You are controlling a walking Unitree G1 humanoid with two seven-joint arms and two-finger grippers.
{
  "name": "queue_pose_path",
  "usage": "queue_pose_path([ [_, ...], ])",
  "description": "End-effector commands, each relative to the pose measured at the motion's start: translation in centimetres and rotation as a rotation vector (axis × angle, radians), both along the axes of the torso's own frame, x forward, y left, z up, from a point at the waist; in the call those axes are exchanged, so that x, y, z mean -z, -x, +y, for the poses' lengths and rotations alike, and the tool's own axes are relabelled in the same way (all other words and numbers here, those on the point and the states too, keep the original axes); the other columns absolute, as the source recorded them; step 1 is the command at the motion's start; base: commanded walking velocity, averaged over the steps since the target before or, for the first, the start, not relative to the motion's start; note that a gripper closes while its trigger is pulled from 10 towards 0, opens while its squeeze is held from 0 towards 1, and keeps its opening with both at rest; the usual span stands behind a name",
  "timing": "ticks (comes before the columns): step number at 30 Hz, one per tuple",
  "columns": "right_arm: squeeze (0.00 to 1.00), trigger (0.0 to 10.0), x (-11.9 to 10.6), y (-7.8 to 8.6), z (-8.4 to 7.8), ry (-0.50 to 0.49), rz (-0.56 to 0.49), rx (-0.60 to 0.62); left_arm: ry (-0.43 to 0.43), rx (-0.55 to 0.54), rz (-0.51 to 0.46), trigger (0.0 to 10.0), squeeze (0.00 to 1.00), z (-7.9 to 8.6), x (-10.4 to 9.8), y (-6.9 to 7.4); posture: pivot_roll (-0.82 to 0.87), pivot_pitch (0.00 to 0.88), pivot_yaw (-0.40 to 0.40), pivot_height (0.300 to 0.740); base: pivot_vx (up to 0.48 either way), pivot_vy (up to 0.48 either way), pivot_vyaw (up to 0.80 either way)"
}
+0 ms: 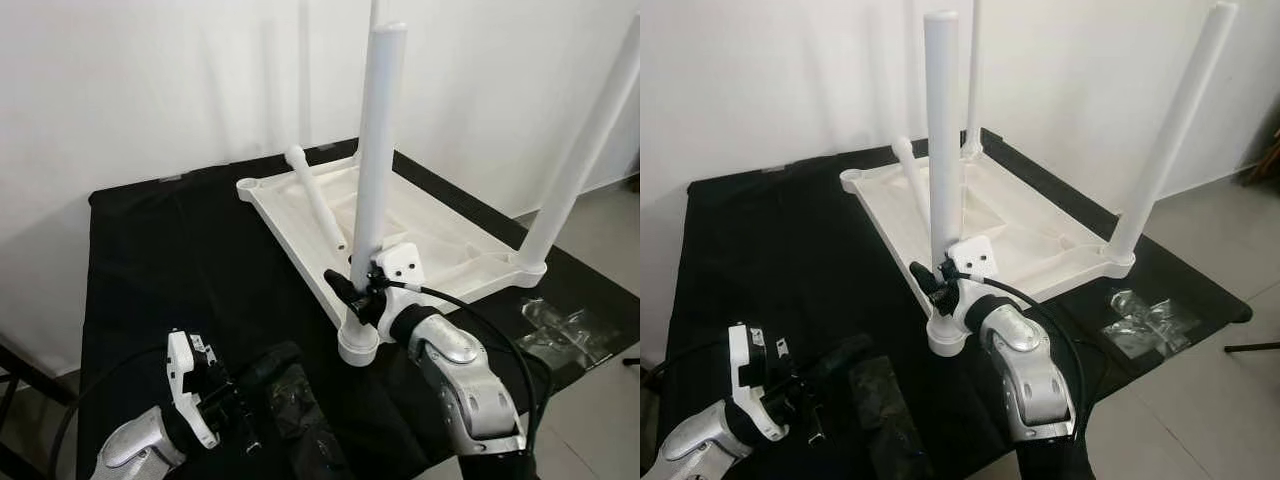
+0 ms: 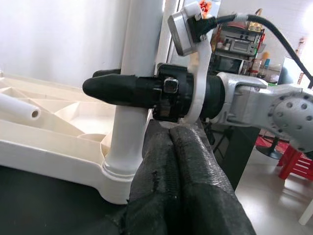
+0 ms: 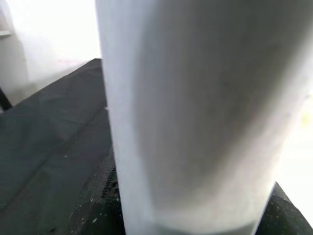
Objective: Building children table
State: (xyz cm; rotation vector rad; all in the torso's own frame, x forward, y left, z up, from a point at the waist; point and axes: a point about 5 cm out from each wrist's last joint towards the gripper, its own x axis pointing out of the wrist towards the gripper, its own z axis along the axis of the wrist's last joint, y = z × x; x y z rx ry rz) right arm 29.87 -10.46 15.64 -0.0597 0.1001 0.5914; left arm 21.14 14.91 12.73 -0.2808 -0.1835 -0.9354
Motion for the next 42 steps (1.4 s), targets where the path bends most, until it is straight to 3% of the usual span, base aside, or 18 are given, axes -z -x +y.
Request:
queue_pose_path([
  [1, 0.91, 10.0, 1.8, 0.2, 0.0, -0.04, 0.168, -0.095, 0.005, -0.011, 0.01, 10.0, 0.0, 0.0, 0.3, 0.0, -0.09, 0.0, -0.006, 0.74, 0.0, 0.0, 0.0],
  [2, 0.91, 10.0, 1.8, 0.2, 0.0, -0.04, 0.168, -0.095, 0.005, -0.011, 0.01, 10.0, 0.0, 0.0, 0.3, 0.0, -0.09, 0.0, -0.006, 0.74, 0.0, 0.0, 0.0],
  [3, 1.0, 10.0, 0.9, -0.1, 0.0, -0.072, 0.146, -0.184, 0.004, -0.009, 0.01, 10.0, 0.0, 0.0, 0.3, 0.0, -0.09, 0.0, -0.003, 0.74, 0.0, 0.0, 0.0],
  [4, 1.0, 10.0, 0.9, -0.1, 0.0, -0.072, 0.146, -0.184, 0.004, -0.009, 0.01, 10.0, 0.0, 0.0, 0.3, 0.0, -0.09, 0.0, -0.003, 0.74, 0.0, 0.0, 0.0],
  [6, 1.0, 10.0, -0.7, -0.7, -0.5, -0.064, 0.084, -0.353, 0.003, -0.007, 0.009, 10.0, 0.0, -0.1, 0.3, -0.1, -0.09, 0.0, -0.006, 0.74, 0.0, 0.0, 0.0],
  [7, 1.0, 10.0, -0.7, -0.7, -0.5, -0.064, 0.084, -0.353, 0.003, -0.007, 0.009, 10.0, 0.0, -0.1, 0.3, -0.1, -0.09, 0.0, -0.006, 0.74, 0.0, 0.0, 0.0],
  [9, 1.0, 10.0, -2.6, -2.3, -1.6, -0.032, 0.021, -0.512, 0.002, -0.006, 0.008, 10.0, 0.0, -0.2, 0.3, -0.2, -0.08, 0.0, -0.014, 0.74, 0.0, 0.0, 0.0],
  [12, 1.0, 10.0, -3.6, -3.5, -2.3, -0.021, 0.009, -0.557, 0.0, -0.009, 0.007, 10.0, 0.0, -0.3, 0.4, -0.2, -0.07, 0.0, -0.017, 0.74, 0.0, 0.0, 0.0],
  [13, 0.91, 10.0, -3.7, -3.8, -2.4, -0.012, 0.031, -0.576, -0.001, -0.012, 0.005, 10.0, 0.0, -0.2, 0.4, -0.2, -0.07, 0.0, -0.017, 0.74, 0.0, 0.0, 0.0],
  [14, 0.0, 10.0, -3.8, -4.0, -2.5, -0.003, 0.045, -0.604, -0.003, -0.015, 0.004, 10.0, 0.0, -0.2, 0.4, -0.2, -0.07, 0.0, -0.017, 0.74, 0.0, 0.0, 0.0],
  [22, 0.0, 10.0, -3.5, -4.9, -3.1, -0.041, 0.092, -0.62, -0.003, -0.015, 0.007, 10.0, 0.0, -0.2, 0.4, -0.1, -0.06, 0.0, -0.015, 0.74, 0.0, 0.0, 0.0],
  [23, 0.0, 3.5, -3.1, -4.8, -3.3, -0.06, 0.111, -0.634, -0.003, -0.014, 0.007, 10.0, 0.0, -0.2, 0.4, 0.0, -0.06, 0.0, -0.014, 0.74, 0.0, 0.0, 0.0],
  [24, 0.0, 3.5, -3.1, -4.8, -3.3, -0.06, 0.111, -0.634, -0.003, -0.014, 0.007, 10.0, 0.0, -0.2, 0.4, 0.0, -0.06, 0.0, -0.014, 0.74, 0.0, 0.0, 0.0],
  [25, 0.0, 0.0, -2.6, -4.5, -3.5, -0.066, 0.12, -0.639, -0.003, -0.012, 0.007, 10.0, 0.0, -0.2, 0.3, 0.0, -0.06, 0.0, -0.013, 0.74, 0.0, 0.0, 0.0],
  [32, 0.0, 0.0, -1.4, -3.2, -5.0, -0.085, 0.123, -0.628, 0.003, -0.01, 0.008, 10.0, 0.0, -0.2, 0.2, 0.1, -0.08, 0.0, -0.007, 0.74, 0.0, 0.0, 0.0],
  [37, 0.0, 0.0, -0.5, -2.1, -6.0, -0.029, 0.122, -0.444, 0.006, -0.006, 0.007, 10.0, 0.0, -0.1, 0.1, 0.2, -0.09, 0.0, -0.005, 0.74, 0.0, 0.0, 0.0],
  [42, 0.0, 0.0, 0.6, -1.5, -5.4, -0.036, 0.162, -0.308, 0.008, -0.008, 0.007, 10.0, 0.0, 0.0, 0.1, 0.2, -0.1, 0.0, -0.004, 0.74, 0.0, 0.0, 0.0],
])
